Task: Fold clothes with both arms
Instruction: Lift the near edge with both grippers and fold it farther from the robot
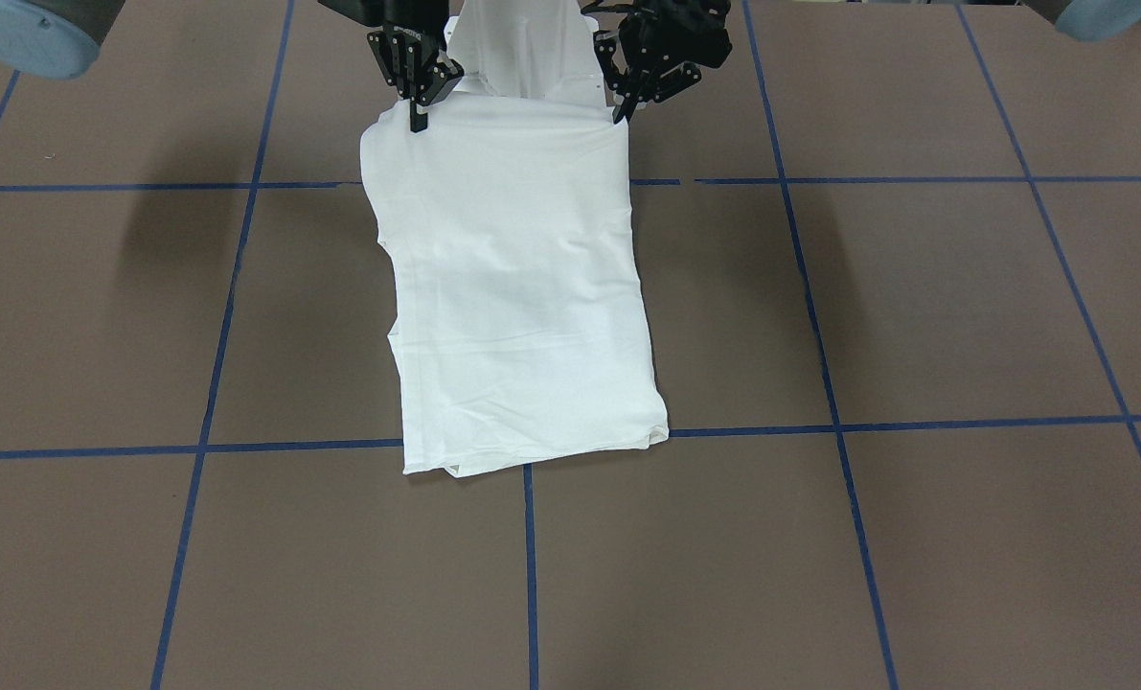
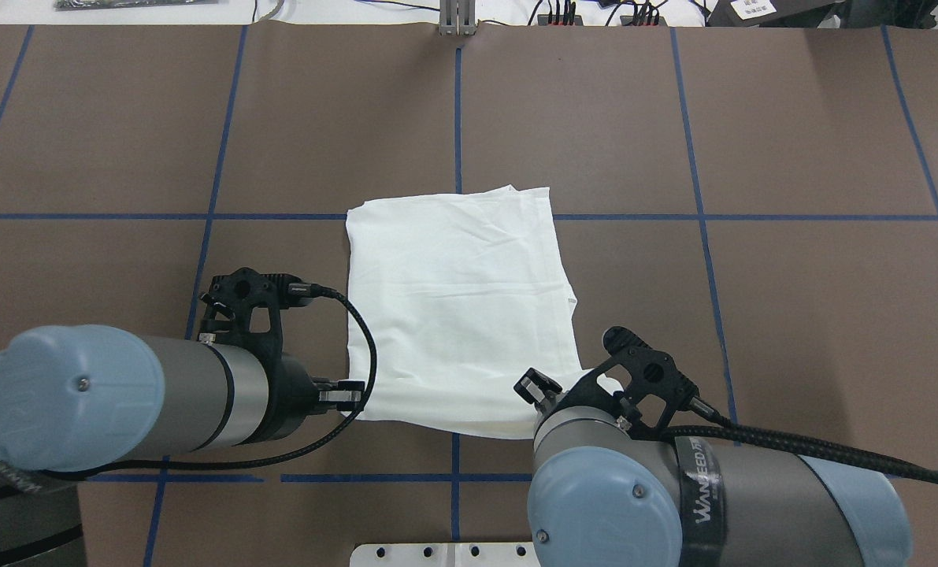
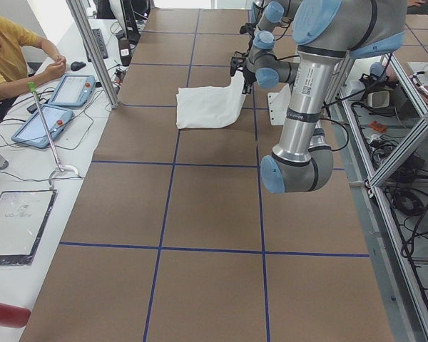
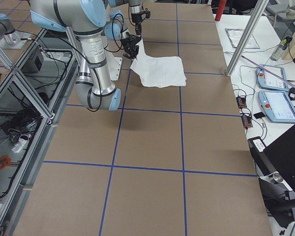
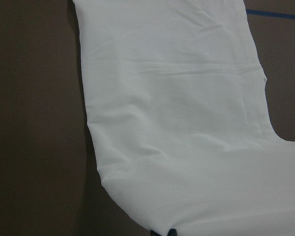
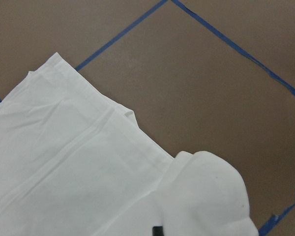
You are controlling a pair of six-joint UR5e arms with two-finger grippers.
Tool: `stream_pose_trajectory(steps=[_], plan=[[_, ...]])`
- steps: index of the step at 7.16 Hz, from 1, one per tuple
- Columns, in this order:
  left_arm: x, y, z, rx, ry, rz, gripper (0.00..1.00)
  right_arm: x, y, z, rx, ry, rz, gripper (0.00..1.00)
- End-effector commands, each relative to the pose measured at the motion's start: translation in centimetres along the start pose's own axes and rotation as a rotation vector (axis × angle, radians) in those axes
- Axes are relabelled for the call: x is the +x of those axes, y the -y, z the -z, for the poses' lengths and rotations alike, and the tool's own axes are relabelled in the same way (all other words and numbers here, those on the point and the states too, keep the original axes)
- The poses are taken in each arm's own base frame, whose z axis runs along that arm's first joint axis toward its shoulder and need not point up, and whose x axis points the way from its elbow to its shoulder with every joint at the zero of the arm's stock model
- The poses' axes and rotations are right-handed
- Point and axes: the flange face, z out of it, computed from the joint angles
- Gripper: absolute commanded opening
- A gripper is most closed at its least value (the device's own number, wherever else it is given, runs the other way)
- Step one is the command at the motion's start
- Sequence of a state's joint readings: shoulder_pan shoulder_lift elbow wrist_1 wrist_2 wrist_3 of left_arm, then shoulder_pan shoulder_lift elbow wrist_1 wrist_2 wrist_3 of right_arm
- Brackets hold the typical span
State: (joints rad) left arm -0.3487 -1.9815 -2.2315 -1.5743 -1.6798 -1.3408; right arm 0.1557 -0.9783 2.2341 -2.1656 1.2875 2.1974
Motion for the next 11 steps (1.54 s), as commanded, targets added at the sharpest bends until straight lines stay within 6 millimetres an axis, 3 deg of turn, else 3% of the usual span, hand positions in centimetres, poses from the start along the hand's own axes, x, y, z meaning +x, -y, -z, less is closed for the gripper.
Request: stream_pose_trajectory(steps=[1, 2, 3, 4, 5, 6, 8, 9, 10, 11], plan=[[-0.2, 7.8, -2.6, 0.097, 0.081, -0.019, 0.00, -5.6, 4.3, -4.5, 0.080, 0.041, 0.021, 0.00], [-2.1, 11.5, -3.6, 0.138, 0.135, -0.027, 0.00, -8.2, 6.3, -7.0, 0.116, 0.048, 0.021, 0.00], [-1.8, 14.9, -5.5, 0.160, 0.175, -0.022, 0.00, -11.2, 8.2, -9.5, 0.143, 0.071, 0.039, 0.00], [-1.4, 17.5, -8.5, 0.170, 0.207, -0.013, 0.00, -13.7, 9.2, -13.4, 0.170, 0.069, 0.052, 0.00], [-2.9, 19.6, -12.1, 0.190, 0.199, -0.010, 0.00, -16.9, 9.8, -17.2, 0.188, 0.075, 0.055, 0.00], [-4.6, 21.3, -15.4, 0.203, 0.198, -0.004, 0.00, -18.6, 10.6, -20.1, 0.205, 0.065, 0.061, 0.00], [-6.6, 22.7, -17.1, 0.198, 0.237, -0.054, 0.00, -19.3, 11.7, -22.0, 0.216, 0.047, 0.086, 0.00], [-6.8, 22.8, -17.3, 0.196, 0.243, -0.054, 0.28, -20.1, 12.3, -22.3, 0.208, 0.031, 0.086, 0.77], [-6.8, 22.7, -16.9, 0.201, 0.224, -0.070, 0.99, -21.5, 12.9, -21.1, 0.177, 0.038, 0.116, 1.00], [-6.3, 23.1, -15.6, 0.216, 0.188, -0.137, 1.00, -22.5, 13.5, -20.0, 0.123, 0.038, 0.113, 1.00]])
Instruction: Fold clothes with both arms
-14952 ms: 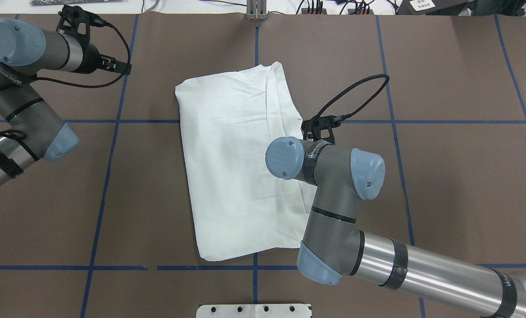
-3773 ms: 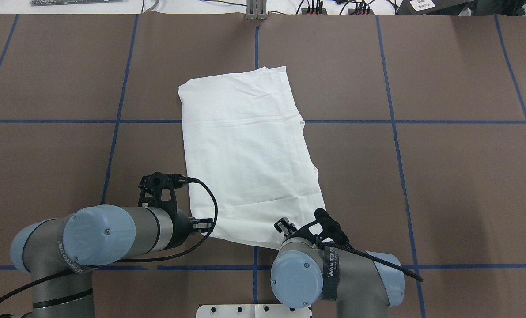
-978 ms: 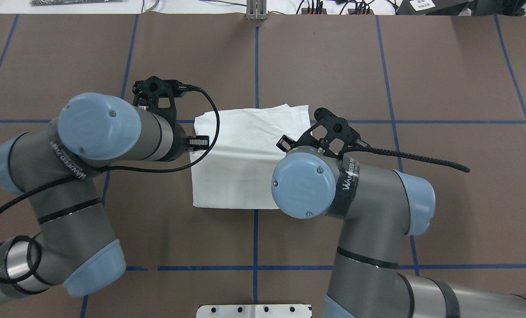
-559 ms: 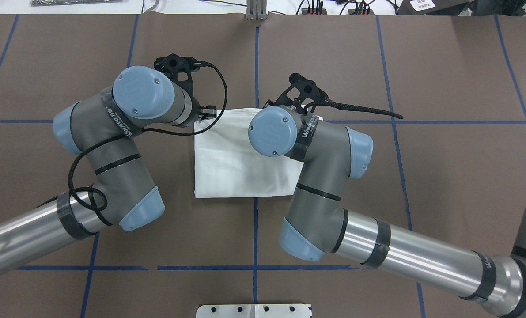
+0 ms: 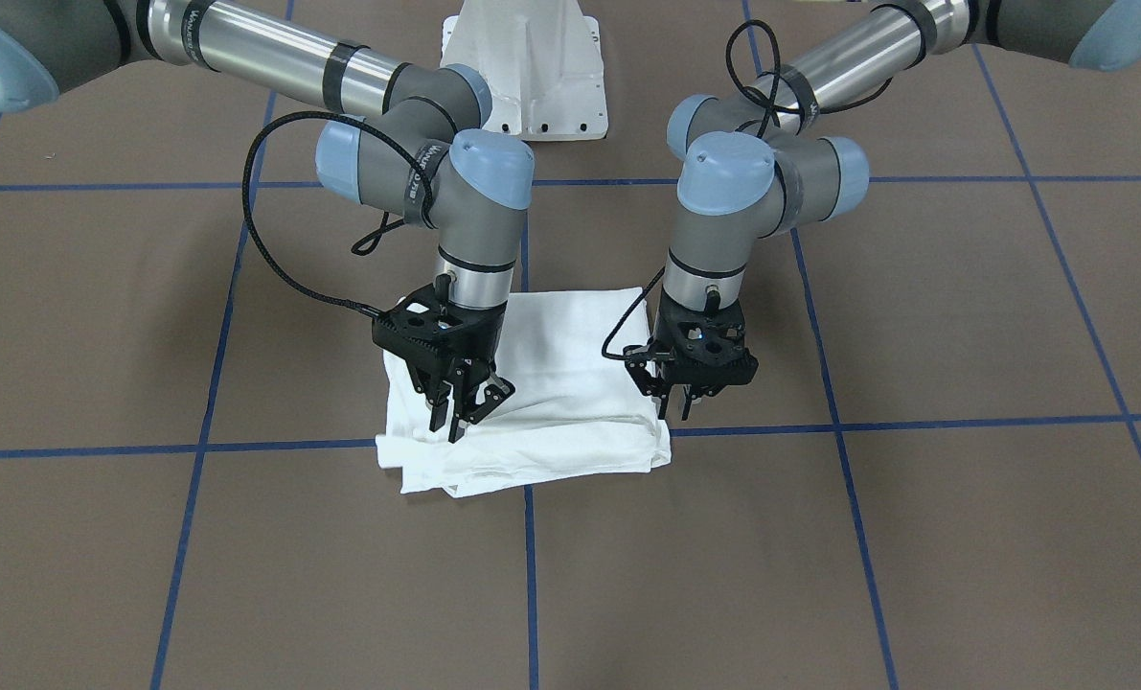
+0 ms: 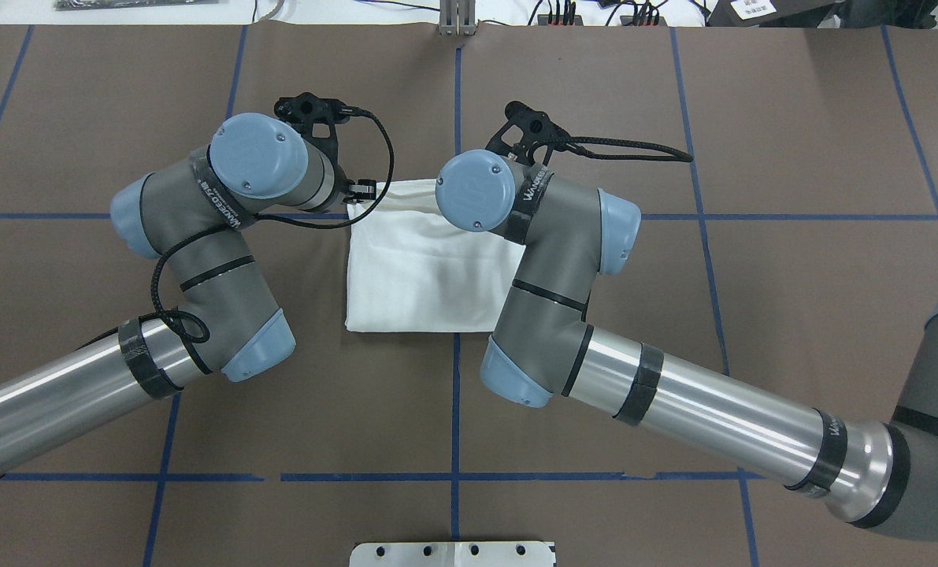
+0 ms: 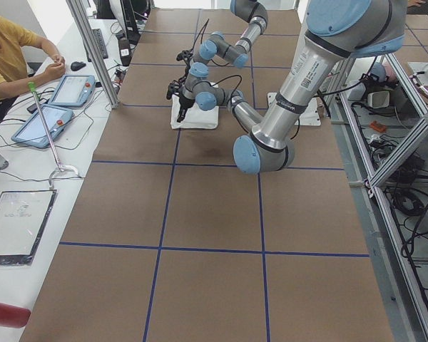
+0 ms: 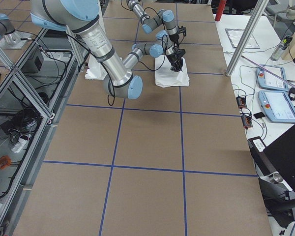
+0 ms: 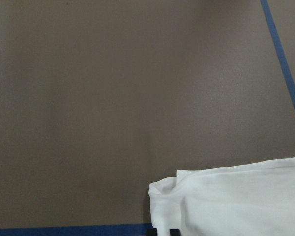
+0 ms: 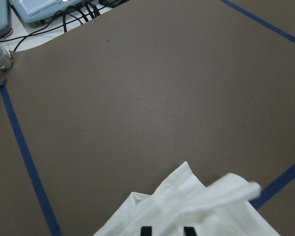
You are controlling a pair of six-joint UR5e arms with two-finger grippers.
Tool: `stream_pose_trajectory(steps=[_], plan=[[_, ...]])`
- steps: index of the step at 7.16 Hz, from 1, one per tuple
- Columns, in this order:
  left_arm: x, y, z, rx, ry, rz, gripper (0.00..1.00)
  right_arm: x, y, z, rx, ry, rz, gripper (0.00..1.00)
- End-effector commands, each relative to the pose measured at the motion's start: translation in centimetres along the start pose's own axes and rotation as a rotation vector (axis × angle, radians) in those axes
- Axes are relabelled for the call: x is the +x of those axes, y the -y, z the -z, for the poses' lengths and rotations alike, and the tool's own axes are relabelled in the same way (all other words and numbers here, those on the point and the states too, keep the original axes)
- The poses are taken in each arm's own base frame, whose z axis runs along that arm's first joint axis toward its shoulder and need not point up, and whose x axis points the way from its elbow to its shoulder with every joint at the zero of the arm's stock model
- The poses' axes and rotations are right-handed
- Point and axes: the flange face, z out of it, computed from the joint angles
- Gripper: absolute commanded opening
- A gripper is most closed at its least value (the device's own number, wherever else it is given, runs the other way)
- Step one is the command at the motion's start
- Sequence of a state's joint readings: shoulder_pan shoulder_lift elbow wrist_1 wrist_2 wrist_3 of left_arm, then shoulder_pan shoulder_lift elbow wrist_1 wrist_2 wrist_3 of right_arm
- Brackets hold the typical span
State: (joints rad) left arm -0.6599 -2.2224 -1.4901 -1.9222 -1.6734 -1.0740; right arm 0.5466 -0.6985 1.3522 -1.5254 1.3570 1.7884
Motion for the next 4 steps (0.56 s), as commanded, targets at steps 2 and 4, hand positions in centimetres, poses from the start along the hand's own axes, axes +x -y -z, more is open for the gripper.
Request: stream_pose_trajectory(steps=[2, 4], plan=[[-2.0, 0.6, 1.9, 0.024, -0.042, -0.125, 1.00, -0.8, -1.7, 1.1, -0.092, -0.001, 0.042, 1.00], [-3.2, 0.6, 5.2, 0.035, -0.079, -0.132, 1.00, 0.2, 0.2, 0.0, -0.133, -0.019, 0.207, 1.00]])
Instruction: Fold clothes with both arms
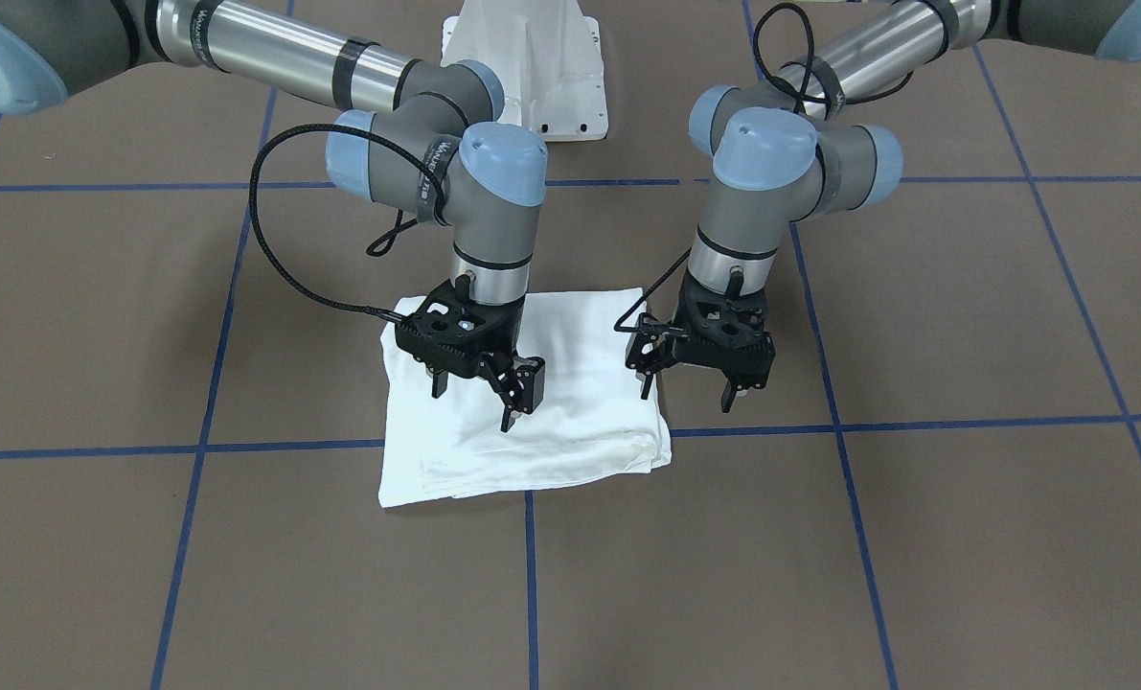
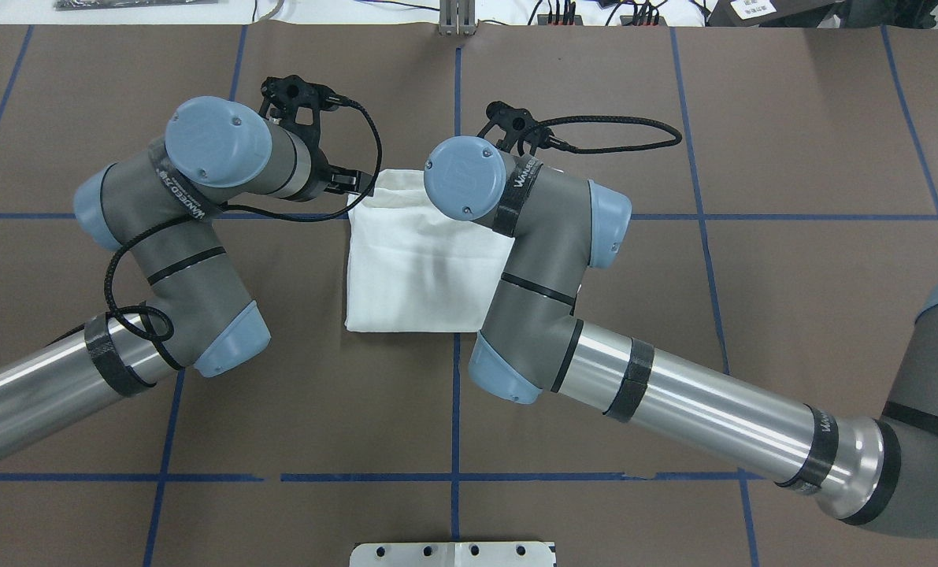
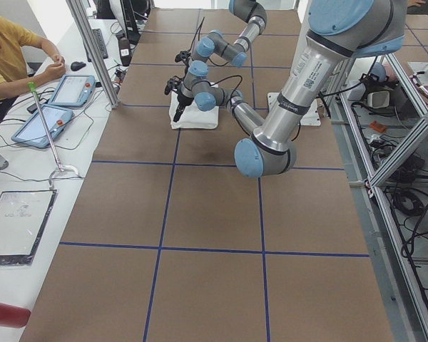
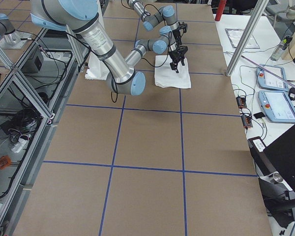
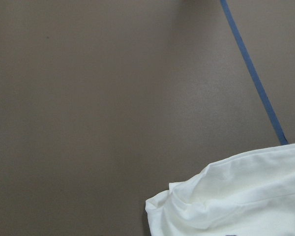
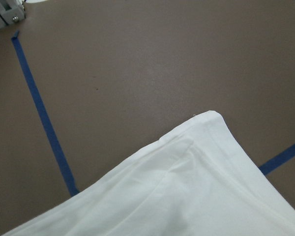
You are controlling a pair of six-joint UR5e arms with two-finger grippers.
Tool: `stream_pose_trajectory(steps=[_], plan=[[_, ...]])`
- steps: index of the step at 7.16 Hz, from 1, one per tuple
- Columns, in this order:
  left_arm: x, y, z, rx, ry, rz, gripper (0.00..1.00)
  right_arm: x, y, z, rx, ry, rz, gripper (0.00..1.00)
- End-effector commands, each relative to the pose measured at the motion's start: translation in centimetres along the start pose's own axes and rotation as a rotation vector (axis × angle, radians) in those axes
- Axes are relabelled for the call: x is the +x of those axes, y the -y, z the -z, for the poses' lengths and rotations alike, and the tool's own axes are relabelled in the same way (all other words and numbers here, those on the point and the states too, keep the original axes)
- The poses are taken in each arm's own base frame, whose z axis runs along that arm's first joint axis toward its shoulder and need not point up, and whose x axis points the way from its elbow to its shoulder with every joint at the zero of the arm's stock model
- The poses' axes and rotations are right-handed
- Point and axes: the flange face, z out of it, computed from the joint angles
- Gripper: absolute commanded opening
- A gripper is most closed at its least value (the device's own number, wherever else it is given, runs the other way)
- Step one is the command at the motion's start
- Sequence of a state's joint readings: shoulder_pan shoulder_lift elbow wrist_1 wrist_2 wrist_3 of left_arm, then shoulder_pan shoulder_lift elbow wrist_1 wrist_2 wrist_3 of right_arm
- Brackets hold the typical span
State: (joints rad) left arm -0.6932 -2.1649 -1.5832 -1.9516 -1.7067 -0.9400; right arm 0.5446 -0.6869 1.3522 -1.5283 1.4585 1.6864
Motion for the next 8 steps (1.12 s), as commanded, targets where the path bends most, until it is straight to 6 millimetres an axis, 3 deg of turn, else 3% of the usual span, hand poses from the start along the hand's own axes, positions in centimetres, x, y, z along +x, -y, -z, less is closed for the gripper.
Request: stream_pose_trajectory(steps=[1, 2, 3, 4, 5, 6, 7, 8], plan=[[-4.7, -0.4, 4.1, -0.026, -0.045, -0.068, 1.00, 4.0, 7.4, -0.8, -0.143, -0.024, 0.151, 1.00], [-10.1, -0.8, 7.1, -0.031, -0.046, -0.159, 1.00, 10.2, 14.4, -0.8, -0.204, -0.010, 0.260, 1.00], [-17.6, -0.9, 10.1, -0.063, -0.041, -0.248, 1.00, 18.2, 21.8, -0.9, -0.251, 0.002, 0.415, 1.00], [-27.2, -0.9, 13.2, -0.101, -0.033, -0.337, 1.00, 26.2, 28.8, -1.5, -0.316, 0.018, 0.532, 1.00], [-35.4, -2.0, 15.9, -0.131, -0.030, -0.382, 1.00, 34.2, 34.0, -2.0, -0.338, 0.015, 0.617, 1.00], [-41.6, -4.4, 17.6, -0.151, 0.014, -0.395, 1.00, 42.9, 37.5, -2.1, -0.378, 0.031, 0.661, 1.00], [-46.6, -7.3, 18.6, -0.180, 0.070, -0.317, 1.00, 50.8, 39.0, -2.3, -0.404, 0.027, 0.654, 1.00], [-53.8, -9.6, 19.6, -0.191, 0.125, -0.193, 1.00, 59.1, 37.8, -3.2, -0.442, -0.012, 0.680, 1.00]])
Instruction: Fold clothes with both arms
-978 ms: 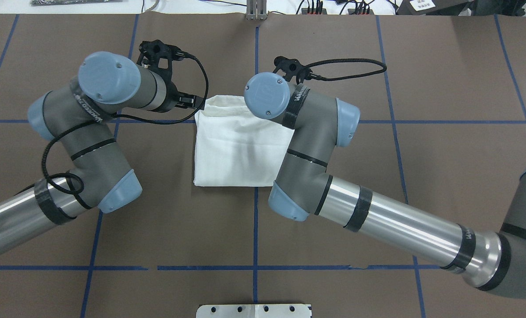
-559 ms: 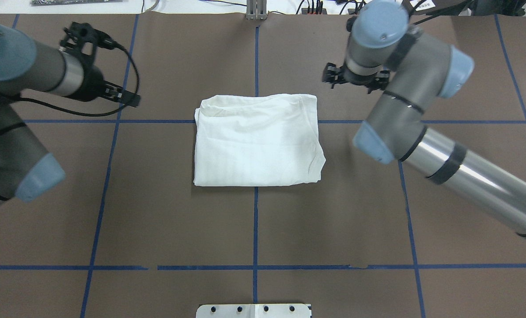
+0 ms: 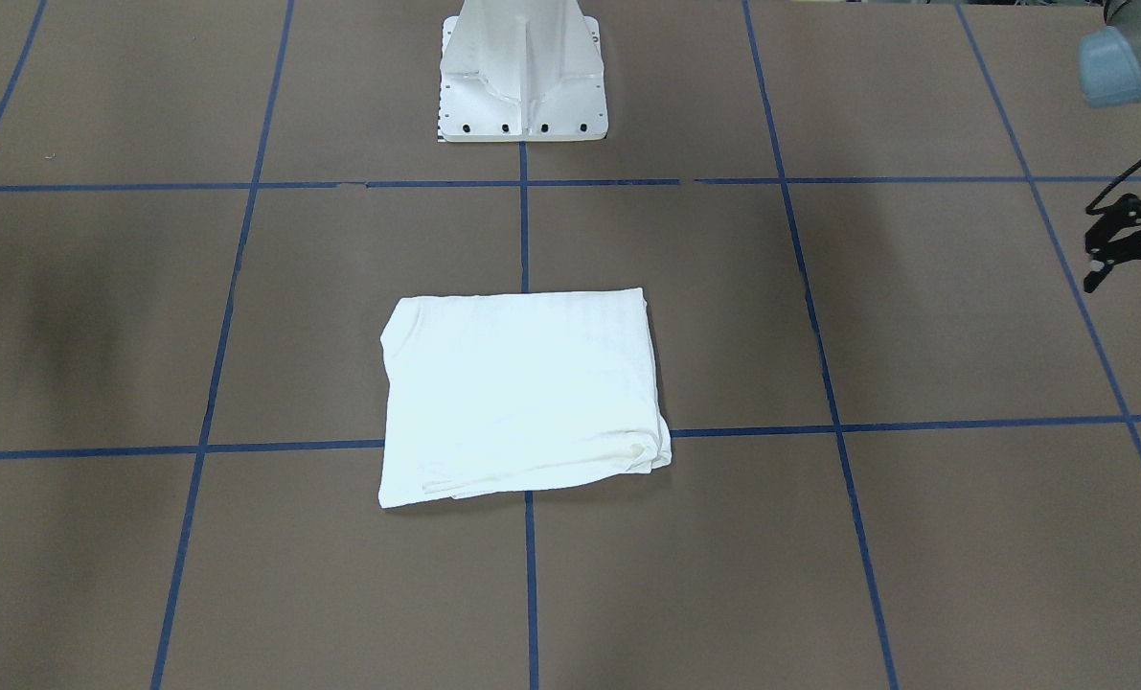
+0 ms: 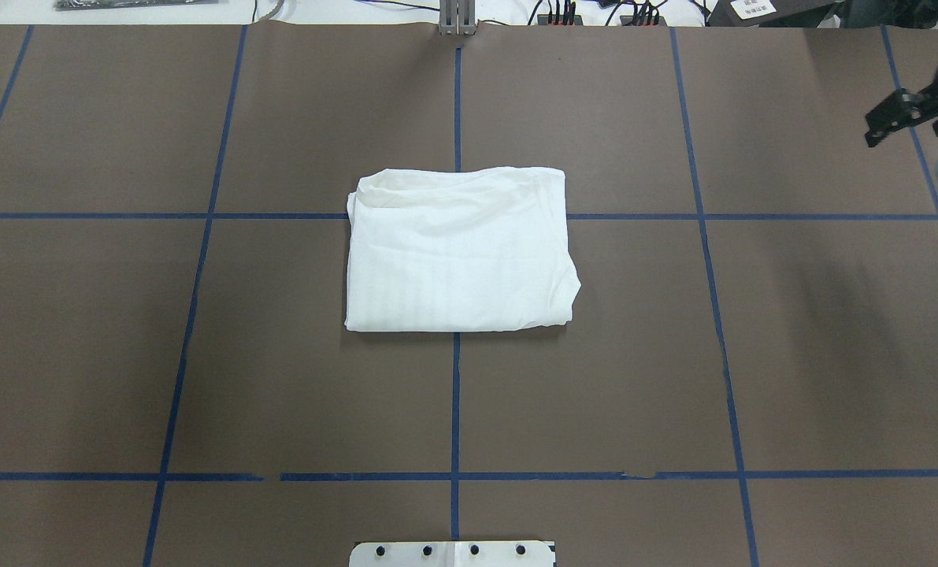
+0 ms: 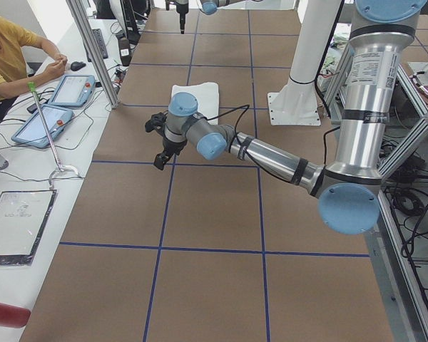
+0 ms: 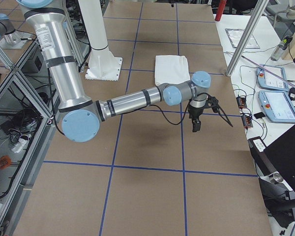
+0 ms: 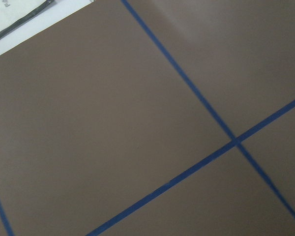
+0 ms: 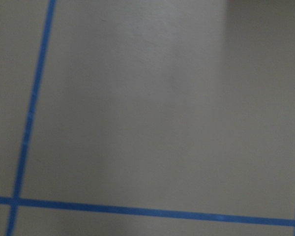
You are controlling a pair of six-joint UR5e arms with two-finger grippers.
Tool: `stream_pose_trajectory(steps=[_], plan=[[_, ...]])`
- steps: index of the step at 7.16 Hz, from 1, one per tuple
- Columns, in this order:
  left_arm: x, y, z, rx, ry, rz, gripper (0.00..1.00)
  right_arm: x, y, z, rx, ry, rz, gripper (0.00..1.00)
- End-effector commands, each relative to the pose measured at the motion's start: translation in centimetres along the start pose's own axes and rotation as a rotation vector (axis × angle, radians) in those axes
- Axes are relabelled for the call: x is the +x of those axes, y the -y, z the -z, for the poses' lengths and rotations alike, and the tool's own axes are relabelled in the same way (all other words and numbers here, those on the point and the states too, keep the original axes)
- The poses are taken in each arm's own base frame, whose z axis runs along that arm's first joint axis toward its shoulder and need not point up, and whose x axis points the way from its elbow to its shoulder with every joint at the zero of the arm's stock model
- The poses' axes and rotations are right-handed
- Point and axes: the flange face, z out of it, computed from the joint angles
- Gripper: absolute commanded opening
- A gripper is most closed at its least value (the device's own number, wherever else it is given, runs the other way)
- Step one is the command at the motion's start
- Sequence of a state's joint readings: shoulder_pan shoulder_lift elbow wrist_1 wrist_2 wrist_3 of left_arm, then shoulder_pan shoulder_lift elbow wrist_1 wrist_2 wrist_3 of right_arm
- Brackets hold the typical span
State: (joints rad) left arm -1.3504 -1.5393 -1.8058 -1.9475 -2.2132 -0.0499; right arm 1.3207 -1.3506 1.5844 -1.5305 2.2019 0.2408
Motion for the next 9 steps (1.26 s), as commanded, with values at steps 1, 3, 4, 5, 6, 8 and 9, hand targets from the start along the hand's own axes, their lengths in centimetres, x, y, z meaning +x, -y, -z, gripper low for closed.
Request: stream_pose_trajectory(steps=[1, 3, 4, 5, 6, 8, 9], plan=[[-8.6, -7.5, 1.1, -0.039, 0.064, 0.177, 1.00, 13.3, -11.0, -2.7, -0.083, -0.013, 0.004, 1.00], [-9.0, -9.8, 0.7, -0.121, 0.032, 0.260, 1.00, 18.4, -14.9, 2.7, 0.000, 0.023, -0.087, 1.00], [-8.8, -10.0, 1.0, -0.145, 0.005, 0.283, 1.00, 16.9, -14.3, 4.7, -0.018, 0.027, -0.101, 1.00], [-9.2, -10.6, 0.9, -0.154, -0.009, 0.197, 1.00, 16.1, -15.0, 5.5, -0.025, 0.029, -0.106, 1.00], [-9.7, -11.2, 1.3, -0.170, -0.007, 0.218, 1.00, 16.6, -16.4, 4.7, -0.041, 0.029, -0.124, 1.00], [-9.8, -10.8, 1.6, -0.184, -0.003, 0.237, 1.00, 17.2, -16.7, 3.6, -0.063, 0.026, -0.142, 1.00], [-9.7, -10.9, 1.7, -0.236, -0.015, 0.286, 1.00, 17.2, -16.7, 3.6, -0.063, 0.026, -0.140, 1.00]])
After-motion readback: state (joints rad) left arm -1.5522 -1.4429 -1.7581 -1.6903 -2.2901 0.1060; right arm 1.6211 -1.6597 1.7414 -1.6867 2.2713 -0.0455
